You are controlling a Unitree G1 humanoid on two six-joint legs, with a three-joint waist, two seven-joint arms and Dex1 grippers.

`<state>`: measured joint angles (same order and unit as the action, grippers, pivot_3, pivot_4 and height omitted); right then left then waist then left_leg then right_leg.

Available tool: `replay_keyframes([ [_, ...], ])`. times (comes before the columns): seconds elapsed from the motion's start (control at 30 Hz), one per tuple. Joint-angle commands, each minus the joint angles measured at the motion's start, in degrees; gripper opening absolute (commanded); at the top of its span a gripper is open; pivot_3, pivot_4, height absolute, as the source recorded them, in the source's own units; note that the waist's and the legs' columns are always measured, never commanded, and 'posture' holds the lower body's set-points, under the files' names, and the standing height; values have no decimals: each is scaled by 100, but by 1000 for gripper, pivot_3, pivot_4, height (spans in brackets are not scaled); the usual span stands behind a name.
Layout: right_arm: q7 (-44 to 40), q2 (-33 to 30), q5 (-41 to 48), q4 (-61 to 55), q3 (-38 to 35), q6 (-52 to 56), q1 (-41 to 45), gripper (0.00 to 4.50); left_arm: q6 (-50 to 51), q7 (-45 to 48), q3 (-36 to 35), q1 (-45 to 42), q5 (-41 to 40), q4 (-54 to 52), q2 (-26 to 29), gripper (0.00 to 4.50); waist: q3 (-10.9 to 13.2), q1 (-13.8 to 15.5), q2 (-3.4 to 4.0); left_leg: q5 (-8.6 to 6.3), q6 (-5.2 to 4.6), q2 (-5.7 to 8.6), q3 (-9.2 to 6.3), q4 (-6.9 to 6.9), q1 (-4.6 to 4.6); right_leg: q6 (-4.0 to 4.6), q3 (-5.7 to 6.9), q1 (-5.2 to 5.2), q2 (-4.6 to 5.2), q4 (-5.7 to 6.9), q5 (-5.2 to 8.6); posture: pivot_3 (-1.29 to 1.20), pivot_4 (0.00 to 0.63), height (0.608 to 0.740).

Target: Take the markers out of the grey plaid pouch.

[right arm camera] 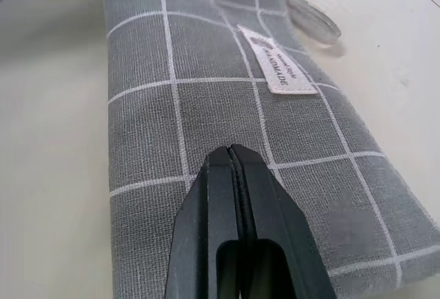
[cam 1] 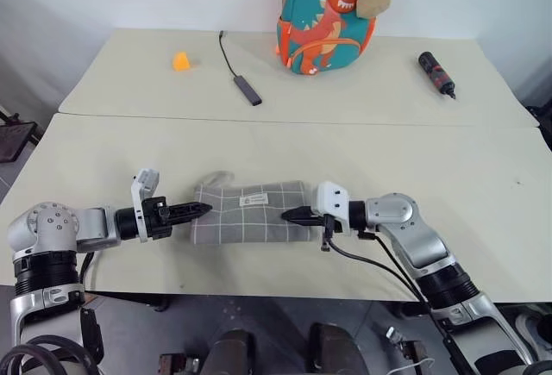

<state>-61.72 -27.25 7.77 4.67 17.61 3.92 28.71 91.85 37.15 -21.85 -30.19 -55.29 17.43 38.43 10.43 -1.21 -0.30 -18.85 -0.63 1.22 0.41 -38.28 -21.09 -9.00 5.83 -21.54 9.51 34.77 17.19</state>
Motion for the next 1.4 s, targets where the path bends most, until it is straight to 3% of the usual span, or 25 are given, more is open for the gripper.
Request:
replay_keyframes([
  [0.03, -41, -90, -61, 84, -44, -42, -68, 0, 65, 82, -24, 63, -165, -206, 3, 17, 0, -13, 0, 0, 0, 0, 0, 1, 0, 0, 0, 0, 0, 0, 0, 0, 150, 740],
  [0.3, -42, -73, -93, 123, -4, -79, -48, 0, 36, -19, 74, -77, 33, -143, -142, 17, 0, -11, 0, 0, 0, 0, 0, 0, 0, 0, 1, 0, 0, 0, 0, 0, 150, 740],
  [0.43, -30, -73, -98, 101, 8, -76, -75, 0, -234, 55, 279, -81, 233, -243, -171, 1040, 0, -5, 0, 0, 0, 0, 0, 0, 0, 0, 0, 0, 0, -1, 0, 0, 150, 740],
  [0.7, -22, -73, -87, 45, 14, -44, -107, 0, -353, 106, 289, -189, 351, -56, -271, 3517, 0, -21, 0, 0, 0, 0, 1, 0, 0, 0, 2, 0, -1, -1, 0, 0, 150, 740],
  [0.83, -13, -74, -90, 37, 10, -33, -106, 0, -341, 219, 355, -288, 406, 93, -232, 3351, 0, -22, 0, 0, 0, 1, 1, 0, 0, 0, 2, 0, -1, -1, 0, 0, 150, 740],
  [1.2, -8, -93, -81, 11, -12, -6, -126, 0, -303, 505, 455, -202, 371, 22, -151, 88, 0, -23, -1, 0, 0, 0, 1, 0, -1, 0, 2, 0, -1, -2, 0, 0, 150, 740],
  [1.4, -556, -202, 346, -174, -69, -176, -247, 0, -175, 605, 605, 87, 236, -443, -311, 24, 1, -8, -1, 0, 0, -2, 0, 4, -1, 0, 1, 0, -1, -4, 0, 0, 150, 740],
])
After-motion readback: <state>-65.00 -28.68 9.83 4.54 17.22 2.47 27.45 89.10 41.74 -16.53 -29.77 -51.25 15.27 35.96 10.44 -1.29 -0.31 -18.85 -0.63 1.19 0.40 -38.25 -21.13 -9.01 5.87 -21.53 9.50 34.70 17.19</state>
